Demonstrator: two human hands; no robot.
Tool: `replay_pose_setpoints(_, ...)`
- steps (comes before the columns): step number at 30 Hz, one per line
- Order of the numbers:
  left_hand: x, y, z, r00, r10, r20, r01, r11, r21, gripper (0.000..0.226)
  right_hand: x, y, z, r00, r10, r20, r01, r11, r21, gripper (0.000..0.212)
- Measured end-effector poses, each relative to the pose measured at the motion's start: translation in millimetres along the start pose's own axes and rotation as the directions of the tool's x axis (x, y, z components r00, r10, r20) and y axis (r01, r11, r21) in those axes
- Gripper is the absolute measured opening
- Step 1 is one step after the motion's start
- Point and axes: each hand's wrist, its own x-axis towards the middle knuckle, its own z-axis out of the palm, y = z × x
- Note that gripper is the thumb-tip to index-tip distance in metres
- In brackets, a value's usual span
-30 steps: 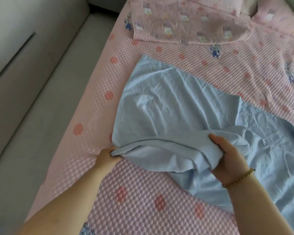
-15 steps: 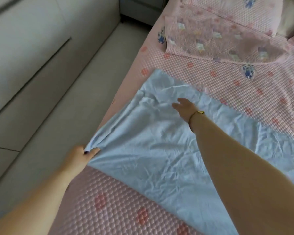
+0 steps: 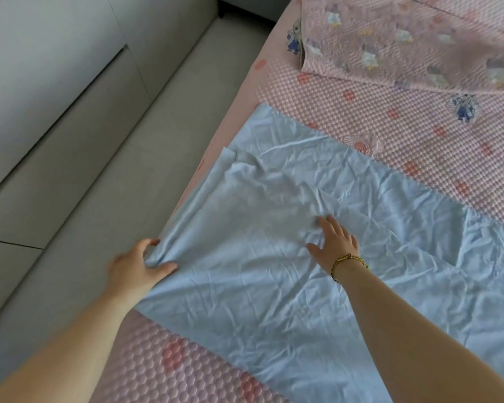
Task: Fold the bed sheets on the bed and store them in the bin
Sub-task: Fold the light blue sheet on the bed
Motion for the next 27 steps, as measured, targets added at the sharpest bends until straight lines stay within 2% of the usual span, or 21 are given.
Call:
replay_pose_setpoints(2, 8.6, 3.3, 1.3, 0.997, 0.062, -0.042, -0.06, 0.997, 0.044, 0.023, 2.4, -0.3, -0.3, 0.998, -0.025, -0.062, 0.023, 0.999, -0.038, 0.065)
replay_pose_setpoints(3, 12.2, 1.0, 2.0, 0.997, 0.06, -0.055, -0.057, 0.997, 0.056, 0.02, 3.7, -0.8, -2.4, 0.995, -0.036, -0.092, 0.03, 0.997, -0.068, 0.065)
replay_pose_setpoints(6, 20.4, -8.7, 5.1, 0.998, -0.008, -0.055, 0.022, 0.968, 0.25, 0.026, 10.8, 2.3, -8.8, 0.989, -0.07, -0.129, 0.048, 0.985, -0.167, 0.066)
replay_pose_setpoints(8, 21.1, -1.7, 8.1, 0.985, -0.008, -0.171, 0.068, 0.935, 0.349, 0.032, 17.6, 5.2, -8.8, 0.994, -0.068, -0.082, 0.051, 0.979, -0.196, 0.067)
replay_pose_setpoints(9, 20.8, 6.5, 16.0, 0.966, 0.07, -0.248, 0.011, 0.95, 0.312, 0.035, 22.8, 7.7, -5.9, 0.997, -0.059, -0.042, 0.05, 0.979, -0.196, 0.068)
replay_pose_setpoints(10, 19.2, 18.1, 28.2, 0.922, 0.217, -0.322, -0.131, 0.954, 0.27, 0.038, 28.3, 8.9, -0.4, 0.999, -0.053, 0.002, 0.052, 0.977, -0.206, 0.068)
replay_pose_setpoints(11, 15.0, 33.4, 41.0, 0.856, 0.382, -0.35, -0.303, 0.917, 0.26, 0.042, 32.1, 8.4, 5.5, 0.998, -0.049, 0.04, 0.057, 0.975, -0.216, 0.067)
replay_pose_setpoints(12, 12.2, 50.0, 54.9, 0.792, 0.517, -0.325, -0.445, 0.853, 0.273, 0.043, 35.8, 7.2, 11.8, 0.997, -0.049, 0.06, 0.061, 0.975, -0.212, 0.066)
replay_pose_setpoints(13, 13.6, 64.8, 71.2, 0.748, 0.601, -0.28, -0.528, 0.795, 0.297, 0.047, 40.7, 6.8, 17.9, 0.997, -0.053, 0.058, 0.064, 0.977, -0.205, 0.066)
replay_pose_setpoints(14, 19.3, 77.2, 86.1, 0.752, 0.62, -0.223, -0.549, 0.777, 0.308, 0.053, 47.8, 7.3, 23.7, 0.997, -0.064, 0.043, 0.072, 0.977, -0.203, 0.068)
replay_pose_setpoints(17, 45.2, 88.5, 111.3, 0.853, 0.512, -0.1, -0.458, 0.826, 0.328, 0.067, 65.1, 10.9, 34.1, 0.987, -0.148, -0.055, 0.134, 0.969, -0.207, 0.092)
replay_pose_setpoints(21, 64.4, 80.7, 129.2, 0.898, 0.425, -0.115, -0.367, 0.867, 0.336, 0.069, 79.9, 16.1, 36.2, 0.968, -0.243, -0.064, 0.227, 0.955, -0.193, 0.101)
replay_pose_setpoints(23, 66.2, 80.2, 135.7, 0.895, 0.424, -0.138, -0.361, 0.871, 0.333, 0.069, 87.6, 18.9, 27.0, 0.949, -0.292, -0.116, 0.272, 0.948, -0.164, 0.111)
replay_pose_setpoints(24, 67.9, 79.2, 138.9, 0.891, 0.429, -0.149, -0.363, 0.87, 0.334, 0.07, 95.6, 18.7, 16.9, 0.938, -0.29, -0.188, 0.275, 0.956, -0.102, 0.105)
replay_pose_setpoints(25, 68.4, 78.7, 139.9, 0.887, 0.433, -0.161, -0.364, 0.869, 0.336, 0.07, 104.8, 16.9, 1.0, 0.923, -0.246, -0.296, 0.255, 0.967, -0.01, 0.091)
replay_pose_setpoints(27, 71.1, 76.8, 141.2, 0.889, 0.429, -0.163, -0.36, 0.873, 0.33, 0.07, 135.5, 15.1, -34.7, 0.875, -0.079, -0.477, 0.161, 0.978, 0.132, 0.072)
